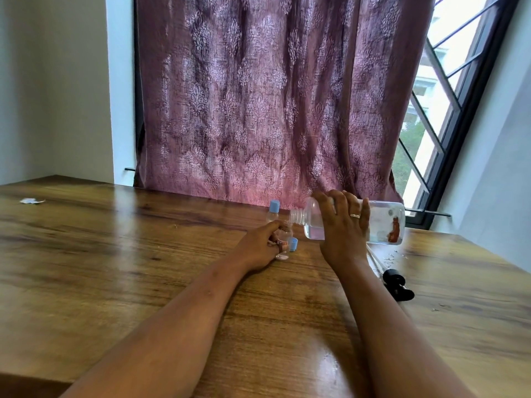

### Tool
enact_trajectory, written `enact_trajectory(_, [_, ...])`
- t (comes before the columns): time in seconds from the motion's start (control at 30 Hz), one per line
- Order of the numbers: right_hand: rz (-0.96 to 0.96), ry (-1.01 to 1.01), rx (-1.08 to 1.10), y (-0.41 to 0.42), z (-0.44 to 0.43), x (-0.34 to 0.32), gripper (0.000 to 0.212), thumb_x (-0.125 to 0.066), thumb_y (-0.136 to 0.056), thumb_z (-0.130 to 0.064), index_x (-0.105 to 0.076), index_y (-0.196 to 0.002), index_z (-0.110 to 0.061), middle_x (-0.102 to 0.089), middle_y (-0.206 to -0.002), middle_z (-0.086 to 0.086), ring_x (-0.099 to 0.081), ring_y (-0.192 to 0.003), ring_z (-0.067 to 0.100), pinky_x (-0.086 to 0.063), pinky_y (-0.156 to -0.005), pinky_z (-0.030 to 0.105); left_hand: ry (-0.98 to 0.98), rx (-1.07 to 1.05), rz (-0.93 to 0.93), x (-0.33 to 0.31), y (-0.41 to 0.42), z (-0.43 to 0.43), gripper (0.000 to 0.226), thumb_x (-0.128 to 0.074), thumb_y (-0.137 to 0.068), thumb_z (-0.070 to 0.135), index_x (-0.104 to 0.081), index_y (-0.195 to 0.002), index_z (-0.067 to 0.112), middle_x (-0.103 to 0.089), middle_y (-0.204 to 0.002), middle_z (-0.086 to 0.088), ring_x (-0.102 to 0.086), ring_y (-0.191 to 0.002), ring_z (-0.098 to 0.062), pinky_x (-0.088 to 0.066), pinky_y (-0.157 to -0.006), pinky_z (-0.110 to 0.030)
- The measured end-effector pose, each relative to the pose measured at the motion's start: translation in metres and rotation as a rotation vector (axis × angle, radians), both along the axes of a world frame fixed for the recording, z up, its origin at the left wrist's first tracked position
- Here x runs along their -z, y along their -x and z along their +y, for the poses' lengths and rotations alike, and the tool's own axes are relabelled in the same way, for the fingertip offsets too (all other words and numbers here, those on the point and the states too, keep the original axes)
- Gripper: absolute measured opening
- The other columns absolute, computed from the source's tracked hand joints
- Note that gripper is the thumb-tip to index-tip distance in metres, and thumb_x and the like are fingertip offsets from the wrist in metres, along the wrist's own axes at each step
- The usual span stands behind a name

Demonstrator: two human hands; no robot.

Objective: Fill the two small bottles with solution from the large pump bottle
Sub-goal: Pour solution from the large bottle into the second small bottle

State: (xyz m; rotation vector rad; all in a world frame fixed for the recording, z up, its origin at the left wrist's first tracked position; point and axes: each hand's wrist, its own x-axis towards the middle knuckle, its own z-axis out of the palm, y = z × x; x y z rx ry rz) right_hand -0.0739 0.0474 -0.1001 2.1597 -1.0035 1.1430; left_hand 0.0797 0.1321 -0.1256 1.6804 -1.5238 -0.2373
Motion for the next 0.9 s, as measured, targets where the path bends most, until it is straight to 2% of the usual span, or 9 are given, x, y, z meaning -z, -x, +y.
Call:
enact_trajectory(0.57, [0.009, -0.02, -0.008, 0.0006, 0.0012, -0.0011, 0.103, -0.069, -0.048, 0.012, -0.03, -0.132, -0.034, -0.046, -0.132, 0.006, -0.022, -0.128, 0.026, -0.002, -0.114, 0.048, -0.023, -0.013, 0.003, 0.0006, -0.0008, -0.0008, 0.05, -0.061, -0.087, 0.02, -0.044, -0.134, 0.029, -0.059, -0.115, -0.003, -0.056, -0.103, -0.017, -0.046, -0.096, -0.032])
enact_trajectory(0.7, [0.002, -0.027, -0.024, 0.0014, 0.001, -0.0006, 0.103, -0.068, -0.048, 0.013, -0.03, -0.132, -0.033, -0.046, -0.133, 0.007, -0.02, -0.129, 0.026, -0.003, -0.114, 0.049, -0.016, -0.002, 0.007, -0.0008, 0.0006, 0.0011, 0.046, -0.061, -0.088, 0.021, -0.046, -0.13, 0.031, -0.057, -0.107, 0.0, -0.056, -0.1, -0.017, -0.047, -0.094, -0.032])
enact_trajectory(0.9, [0.002, 0.007, 0.003, 0.0006, -0.0007, 0.0013, 0.104, -0.073, -0.043, 0.009, -0.034, -0.13, -0.032, -0.05, -0.128, 0.005, -0.025, -0.126, 0.026, -0.007, -0.111, 0.048, -0.01, -0.001, 0.002, -0.003, 0.0023, 0.0034, 0.046, -0.061, -0.087, 0.02, -0.047, -0.13, 0.03, -0.056, -0.109, 0.001, -0.053, -0.1, -0.014, -0.043, -0.092, -0.028])
